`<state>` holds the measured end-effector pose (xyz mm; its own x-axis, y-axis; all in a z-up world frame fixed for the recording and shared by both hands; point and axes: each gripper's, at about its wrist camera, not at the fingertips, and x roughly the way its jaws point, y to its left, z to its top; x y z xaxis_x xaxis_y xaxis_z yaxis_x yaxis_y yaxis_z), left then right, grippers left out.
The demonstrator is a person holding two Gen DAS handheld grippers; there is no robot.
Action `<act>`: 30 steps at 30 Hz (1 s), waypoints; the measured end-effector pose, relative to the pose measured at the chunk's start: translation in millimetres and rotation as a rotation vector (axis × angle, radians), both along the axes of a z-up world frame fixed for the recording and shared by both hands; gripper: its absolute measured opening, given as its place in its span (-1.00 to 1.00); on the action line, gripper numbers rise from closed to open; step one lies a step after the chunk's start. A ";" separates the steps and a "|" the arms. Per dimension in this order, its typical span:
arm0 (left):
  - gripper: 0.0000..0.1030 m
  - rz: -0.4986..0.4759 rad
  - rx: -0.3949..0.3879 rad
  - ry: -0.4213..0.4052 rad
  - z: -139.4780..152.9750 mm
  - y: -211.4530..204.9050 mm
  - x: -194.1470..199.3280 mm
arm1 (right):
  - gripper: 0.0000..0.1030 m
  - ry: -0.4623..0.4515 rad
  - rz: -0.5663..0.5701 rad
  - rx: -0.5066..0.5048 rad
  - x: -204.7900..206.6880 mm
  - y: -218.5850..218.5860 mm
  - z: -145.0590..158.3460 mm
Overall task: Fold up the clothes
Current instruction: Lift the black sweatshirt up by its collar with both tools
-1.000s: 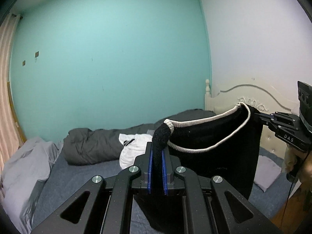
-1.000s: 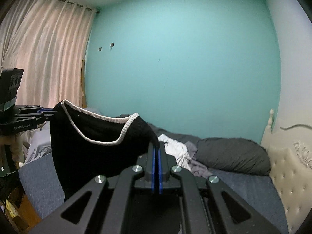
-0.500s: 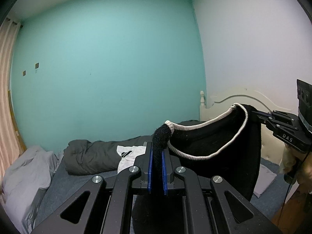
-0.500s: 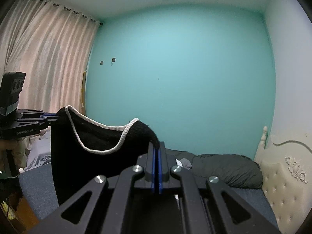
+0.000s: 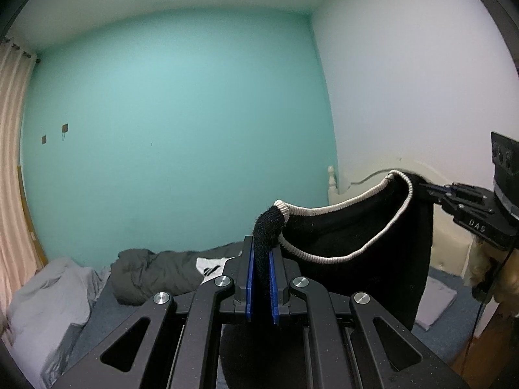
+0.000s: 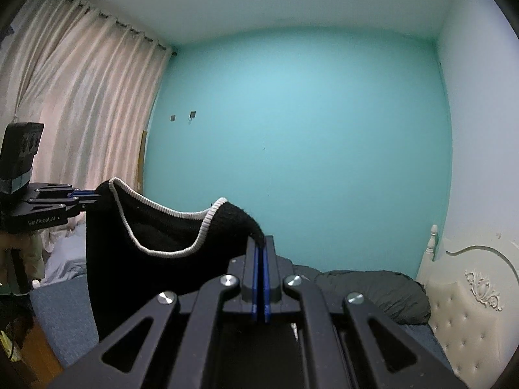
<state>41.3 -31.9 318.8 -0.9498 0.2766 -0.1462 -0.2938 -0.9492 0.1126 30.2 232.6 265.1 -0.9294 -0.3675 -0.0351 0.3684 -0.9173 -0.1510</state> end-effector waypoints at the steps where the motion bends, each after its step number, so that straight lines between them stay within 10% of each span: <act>1: -0.85 -0.003 0.005 0.002 1.3 -1.1 2.3 | -0.96 0.006 0.000 -0.003 3.5 0.7 1.3; 16: -0.84 -0.014 -0.004 -0.092 -40.3 -18.2 -20.5 | -0.96 -0.031 -0.020 0.002 14.8 3.0 -12.0; 30: -0.84 0.030 -0.040 -0.305 -158.6 -0.4 -120.1 | -0.96 -0.279 -0.039 -0.022 -83.3 8.9 -134.9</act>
<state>-78.8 -32.3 160.2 -0.8680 0.2373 -0.4362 -0.2918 -0.9545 0.0613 -53.1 241.6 130.2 -0.8984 -0.3351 -0.2840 0.3573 -0.9336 -0.0288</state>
